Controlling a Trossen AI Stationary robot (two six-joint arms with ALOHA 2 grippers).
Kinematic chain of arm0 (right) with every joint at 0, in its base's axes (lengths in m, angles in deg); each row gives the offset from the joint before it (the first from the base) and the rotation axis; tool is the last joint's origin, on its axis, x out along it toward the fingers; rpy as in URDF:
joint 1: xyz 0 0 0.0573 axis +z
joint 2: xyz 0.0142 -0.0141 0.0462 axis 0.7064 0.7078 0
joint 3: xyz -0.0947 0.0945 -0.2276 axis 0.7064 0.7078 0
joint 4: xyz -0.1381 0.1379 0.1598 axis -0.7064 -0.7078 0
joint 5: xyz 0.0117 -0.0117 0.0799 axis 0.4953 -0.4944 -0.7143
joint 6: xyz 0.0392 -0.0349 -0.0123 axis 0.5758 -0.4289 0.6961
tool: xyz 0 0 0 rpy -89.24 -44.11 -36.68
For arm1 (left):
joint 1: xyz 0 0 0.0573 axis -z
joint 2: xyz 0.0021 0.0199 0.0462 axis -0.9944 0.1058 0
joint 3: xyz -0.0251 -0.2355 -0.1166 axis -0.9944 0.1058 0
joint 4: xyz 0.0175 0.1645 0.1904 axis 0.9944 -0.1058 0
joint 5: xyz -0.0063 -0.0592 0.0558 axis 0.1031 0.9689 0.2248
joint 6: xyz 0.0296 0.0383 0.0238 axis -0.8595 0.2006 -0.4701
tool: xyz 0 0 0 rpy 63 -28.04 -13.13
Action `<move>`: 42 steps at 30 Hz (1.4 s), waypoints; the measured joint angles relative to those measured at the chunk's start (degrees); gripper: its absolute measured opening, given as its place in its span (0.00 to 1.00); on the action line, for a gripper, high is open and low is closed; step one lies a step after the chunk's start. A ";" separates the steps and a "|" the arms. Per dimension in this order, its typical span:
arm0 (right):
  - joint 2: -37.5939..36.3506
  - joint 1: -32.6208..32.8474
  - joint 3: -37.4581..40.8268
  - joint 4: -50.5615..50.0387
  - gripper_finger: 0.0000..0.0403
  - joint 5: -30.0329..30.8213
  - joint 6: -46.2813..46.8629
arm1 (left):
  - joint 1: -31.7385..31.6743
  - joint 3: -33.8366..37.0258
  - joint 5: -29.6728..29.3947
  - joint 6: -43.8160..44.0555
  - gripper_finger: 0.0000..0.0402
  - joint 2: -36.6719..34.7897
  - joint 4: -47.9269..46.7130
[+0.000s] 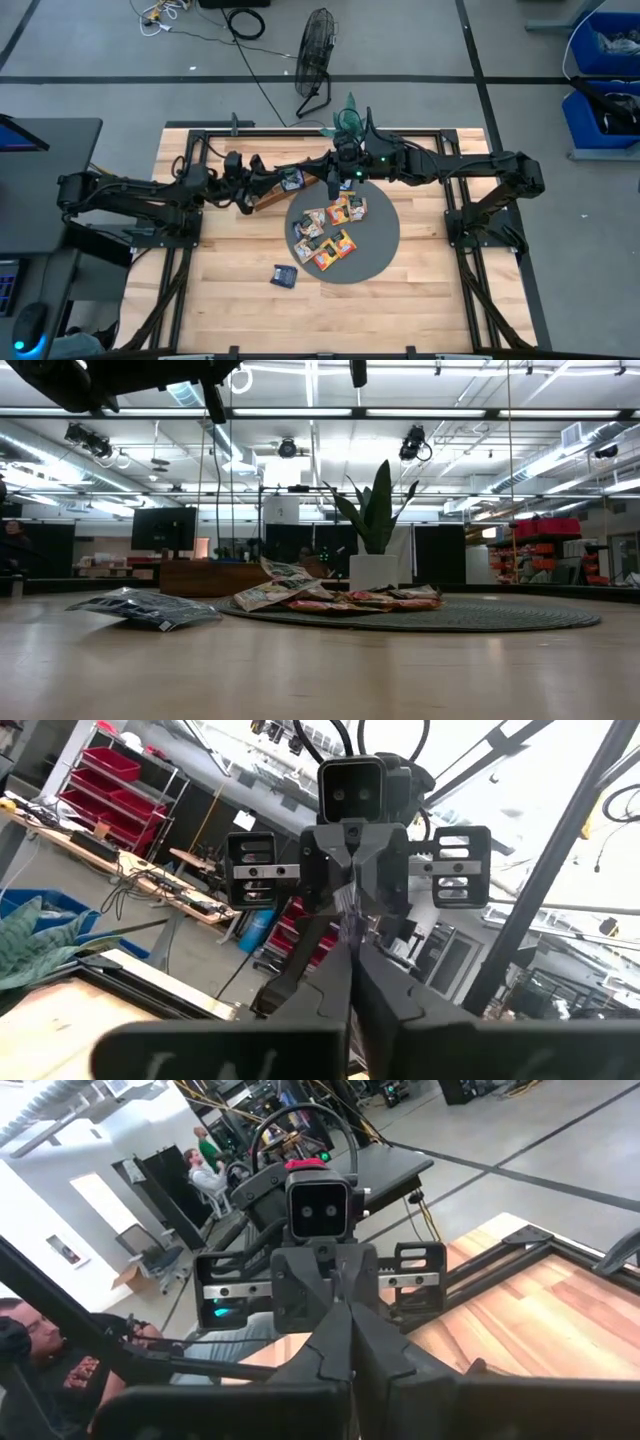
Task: Pick & Place Tea
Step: Put the purple tea bag into the middle section of the wooden organizer
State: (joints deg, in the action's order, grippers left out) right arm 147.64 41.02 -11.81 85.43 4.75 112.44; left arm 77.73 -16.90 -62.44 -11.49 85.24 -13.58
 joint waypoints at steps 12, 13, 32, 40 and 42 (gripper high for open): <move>-0.39 -0.17 -11.57 -18.28 0.46 -2.90 -13.60 | 2.13 -0.02 0.04 -10.50 0.01 -0.28 -1.77; -0.25 -0.36 -13.55 -21.02 0.50 -2.93 -14.05 | 2.47 -0.02 0.07 -11.69 0.01 -0.28 -1.99; 20.71 -2.43 -45.59 -55.26 0.53 -10.38 -19.00 | 3.22 -0.02 -6.77 -23.97 0.01 -0.26 -9.32; 23.60 -3.16 -46.49 -56.64 0.51 -8.82 -20.09 | 3.23 -0.02 -7.06 -24.96 0.01 -0.26 -9.04; 23.98 -3.33 -46.49 -56.59 0.49 -8.29 -20.40 | 3.23 -0.02 -7.06 -24.99 0.01 -0.26 -9.10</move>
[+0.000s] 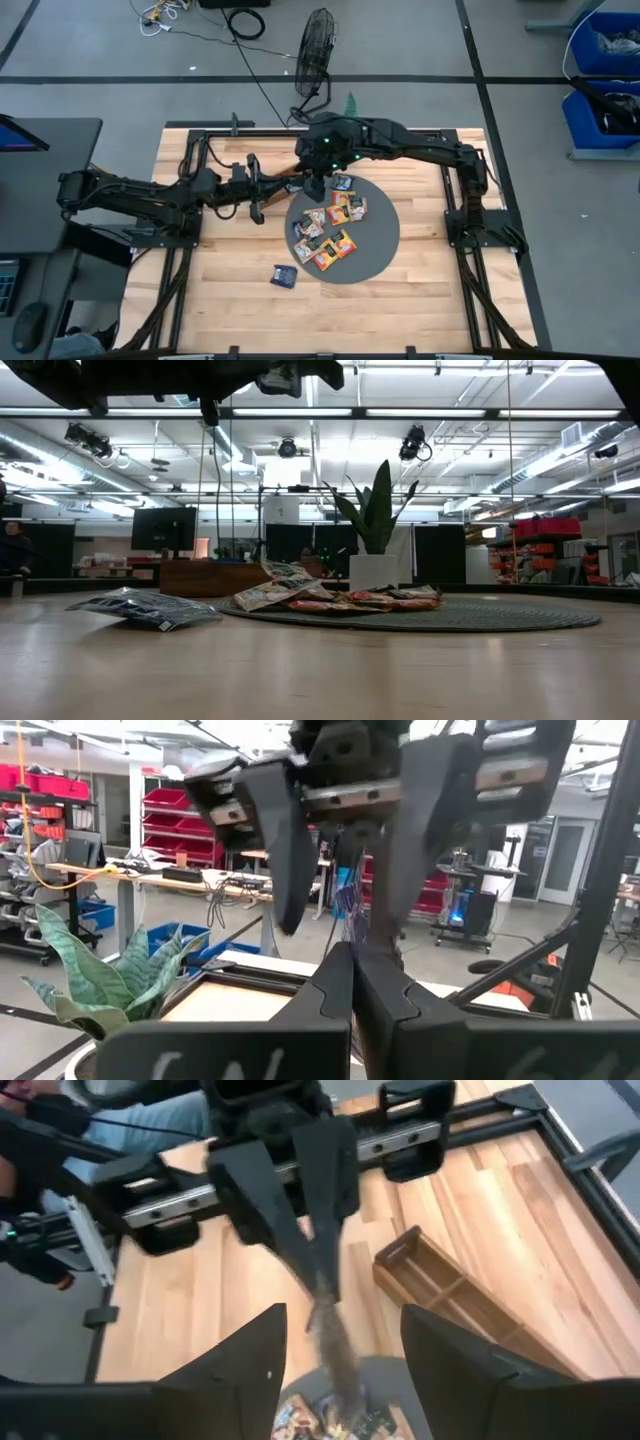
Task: Pick & Place Tea
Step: Put the purple tea bag into the middle section of the wooden organizer
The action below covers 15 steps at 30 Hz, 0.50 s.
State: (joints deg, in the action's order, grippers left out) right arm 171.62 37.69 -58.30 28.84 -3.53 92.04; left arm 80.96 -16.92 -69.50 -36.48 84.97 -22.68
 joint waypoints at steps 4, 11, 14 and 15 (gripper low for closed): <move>-0.07 -0.22 0.00 0.12 0.44 0.00 -0.68 | 0.00 0.00 0.02 -0.47 0.01 0.00 -0.07; -0.03 -0.61 0.00 -0.48 0.37 -0.50 -2.07 | 0.00 0.00 0.00 -1.46 0.01 0.00 -0.48; 0.18 -0.61 0.00 -0.86 0.27 -0.50 -3.93 | -0.02 0.00 -0.02 -1.48 0.01 0.00 -0.79; 0.19 -0.61 0.00 -0.93 0.22 -0.51 -4.46 | -0.07 0.00 -0.02 -1.48 0.01 0.00 -0.98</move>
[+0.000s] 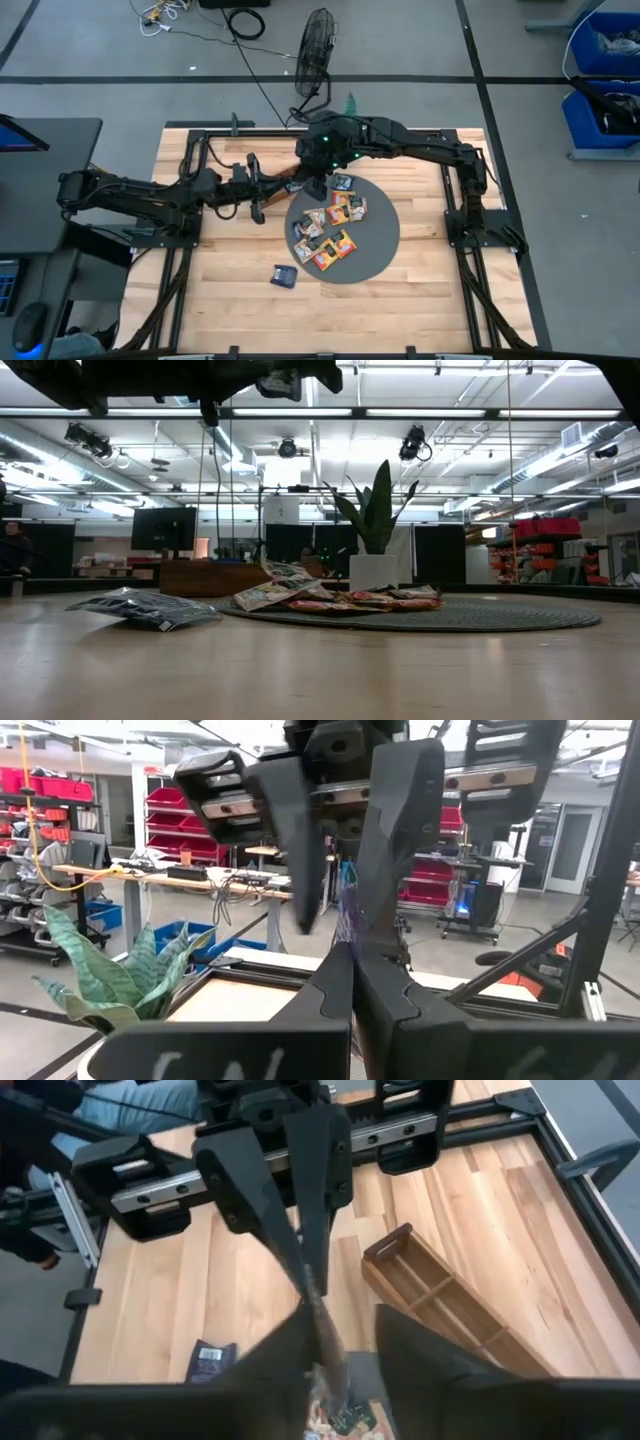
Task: Pick & Place Tea
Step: Put the purple tea bag into the middle section of the wooden organizer
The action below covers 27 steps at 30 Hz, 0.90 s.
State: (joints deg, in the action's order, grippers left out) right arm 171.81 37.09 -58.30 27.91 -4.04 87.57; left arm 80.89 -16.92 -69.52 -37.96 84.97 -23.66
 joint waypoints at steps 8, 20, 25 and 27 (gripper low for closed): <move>0.00 0.02 0.00 0.02 0.07 0.19 -1.36 | -0.02 0.00 -0.07 -0.03 0.01 0.00 -0.13; -4.52 -1.89 0.04 -1.80 0.45 0.39 0.24 | -0.02 0.00 -0.92 -0.20 0.01 -2.55 1.71; -5.42 -2.59 0.04 0.91 0.60 -5.42 2.90 | 0.00 0.00 -3.48 -2.80 0.01 -6.04 4.97; -5.42 -2.51 0.04 4.09 0.63 -6.81 3.61 | -0.18 0.00 -4.13 -3.77 0.01 -7.01 6.62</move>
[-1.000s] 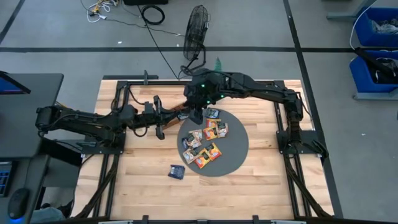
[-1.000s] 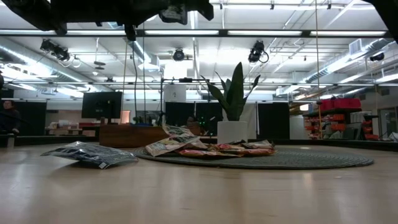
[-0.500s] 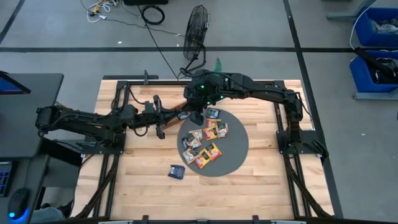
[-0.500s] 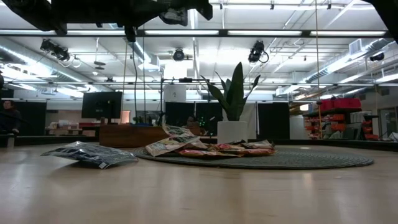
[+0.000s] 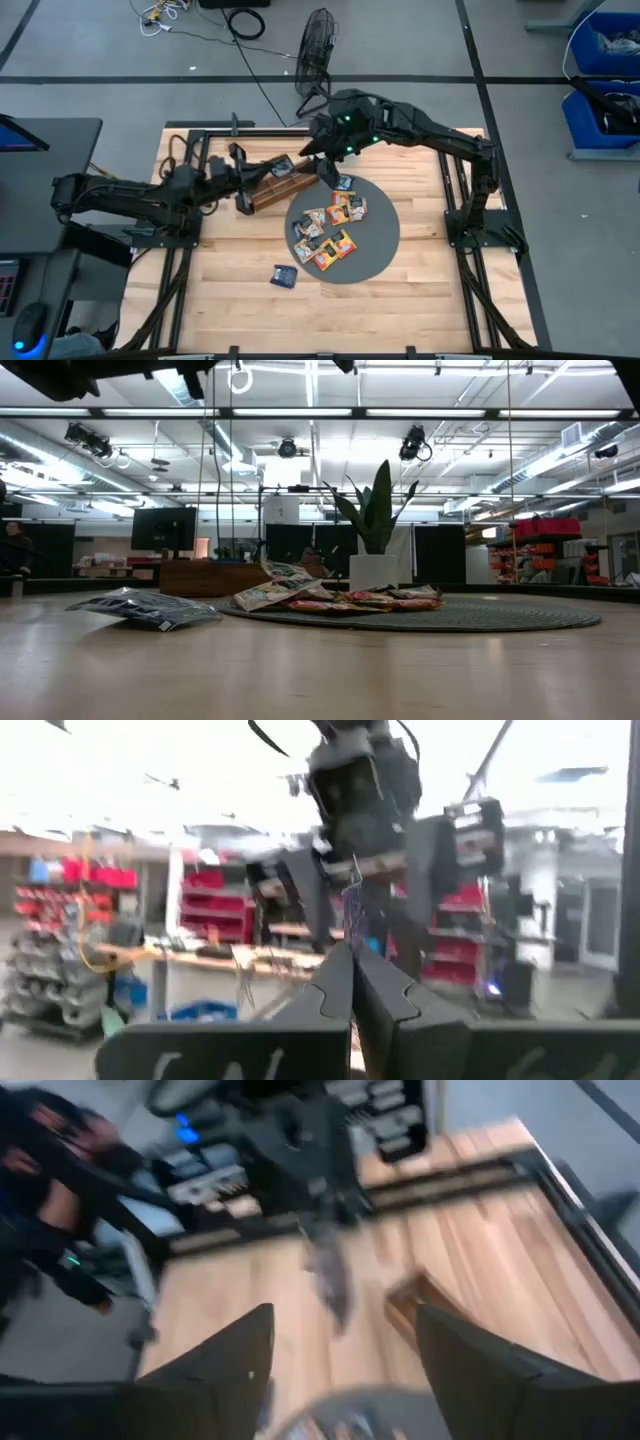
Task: Pick & Place Tea
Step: Put the purple tea bag into the middle section of the wooden organizer
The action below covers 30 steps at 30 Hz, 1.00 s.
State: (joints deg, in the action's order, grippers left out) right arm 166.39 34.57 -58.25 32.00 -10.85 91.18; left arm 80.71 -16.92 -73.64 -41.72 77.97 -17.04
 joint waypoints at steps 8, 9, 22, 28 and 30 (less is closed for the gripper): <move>1.53 0.30 0.00 9.85 0.63 0.32 2.29 | -0.25 0.00 -0.18 -0.31 0.01 -0.15 3.21; 1.73 0.26 0.00 9.50 0.62 0.26 2.33 | -0.23 0.01 -0.18 -0.31 0.01 -0.12 3.39; 4.04 0.46 0.02 11.40 0.30 -0.93 2.00 | -0.24 0.01 -0.22 -0.28 0.01 -0.14 4.75; 4.04 0.49 0.02 11.14 0.04 -1.90 0.43 | -0.25 0.01 -1.07 -0.24 0.01 -0.14 4.05; 4.04 0.59 0.02 10.81 0.02 -1.70 0.10 | -0.23 0.02 -1.08 -0.22 0.02 -0.14 3.83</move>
State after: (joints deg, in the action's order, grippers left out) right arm 170.43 35.16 -58.23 42.81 -12.56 91.28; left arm 80.48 -16.90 -74.72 -41.94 77.83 -13.20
